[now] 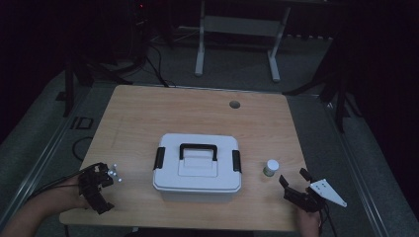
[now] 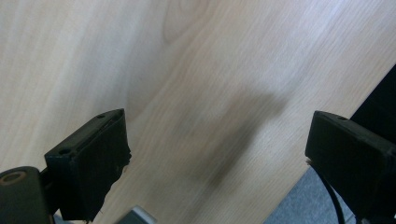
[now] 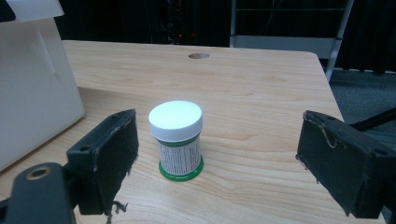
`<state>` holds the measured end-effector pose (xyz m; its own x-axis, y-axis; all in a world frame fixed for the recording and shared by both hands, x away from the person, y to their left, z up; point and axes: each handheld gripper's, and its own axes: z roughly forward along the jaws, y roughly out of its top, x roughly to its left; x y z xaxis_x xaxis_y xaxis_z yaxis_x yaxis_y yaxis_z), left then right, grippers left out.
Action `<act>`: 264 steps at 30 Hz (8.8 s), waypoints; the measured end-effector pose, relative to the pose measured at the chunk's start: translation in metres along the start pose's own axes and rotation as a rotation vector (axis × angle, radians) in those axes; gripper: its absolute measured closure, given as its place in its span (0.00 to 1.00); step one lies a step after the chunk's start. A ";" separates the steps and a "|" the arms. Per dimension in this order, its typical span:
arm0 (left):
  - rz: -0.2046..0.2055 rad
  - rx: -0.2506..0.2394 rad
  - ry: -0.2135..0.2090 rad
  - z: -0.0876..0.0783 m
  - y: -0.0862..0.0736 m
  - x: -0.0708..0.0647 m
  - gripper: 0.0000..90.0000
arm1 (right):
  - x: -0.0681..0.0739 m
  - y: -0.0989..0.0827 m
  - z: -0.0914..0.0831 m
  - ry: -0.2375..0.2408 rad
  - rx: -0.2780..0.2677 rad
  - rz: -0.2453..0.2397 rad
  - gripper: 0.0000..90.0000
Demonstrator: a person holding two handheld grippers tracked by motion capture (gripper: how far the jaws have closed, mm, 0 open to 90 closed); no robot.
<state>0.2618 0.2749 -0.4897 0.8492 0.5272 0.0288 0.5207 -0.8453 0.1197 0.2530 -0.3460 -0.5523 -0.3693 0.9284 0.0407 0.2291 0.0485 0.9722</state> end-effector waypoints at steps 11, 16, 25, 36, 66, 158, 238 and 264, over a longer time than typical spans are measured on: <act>0.033 0.036 -0.041 -0.018 0.012 -0.004 0.06 | 0.000 0.000 0.000 -0.002 0.002 0.002 0.13; 0.039 0.027 -0.037 -0.033 0.017 0.000 0.06 | 0.000 0.000 0.000 -0.002 -0.001 0.000 0.13; 0.096 -0.005 -0.047 -0.060 0.044 -0.006 0.06 | 0.000 0.000 0.000 0.001 0.002 0.003 0.13; 0.182 0.018 -0.051 -0.084 0.078 -0.015 0.07 | 0.000 0.000 0.000 0.007 0.001 0.004 0.13; 0.313 0.051 -0.034 -0.112 0.153 -0.025 0.10 | -0.001 0.000 -0.001 0.016 0.000 0.008 0.13; 0.496 0.217 -0.016 -0.090 0.265 -0.043 0.93 | -0.002 -0.001 -0.001 0.041 0.001 0.023 0.13; 0.074 0.119 0.060 -0.167 0.087 0.040 0.93 | 0.000 -0.001 0.001 0.026 0.018 0.006 0.13; -0.107 0.158 0.011 -0.094 0.026 0.077 0.93 | 0.000 -0.001 0.001 0.024 0.021 0.004 0.13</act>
<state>0.3328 0.3019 -0.3906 0.7878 0.6150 0.0350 0.6159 -0.7870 -0.0350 0.2539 -0.3453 -0.5536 -0.3902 0.9194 0.0501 0.2490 0.0530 0.9670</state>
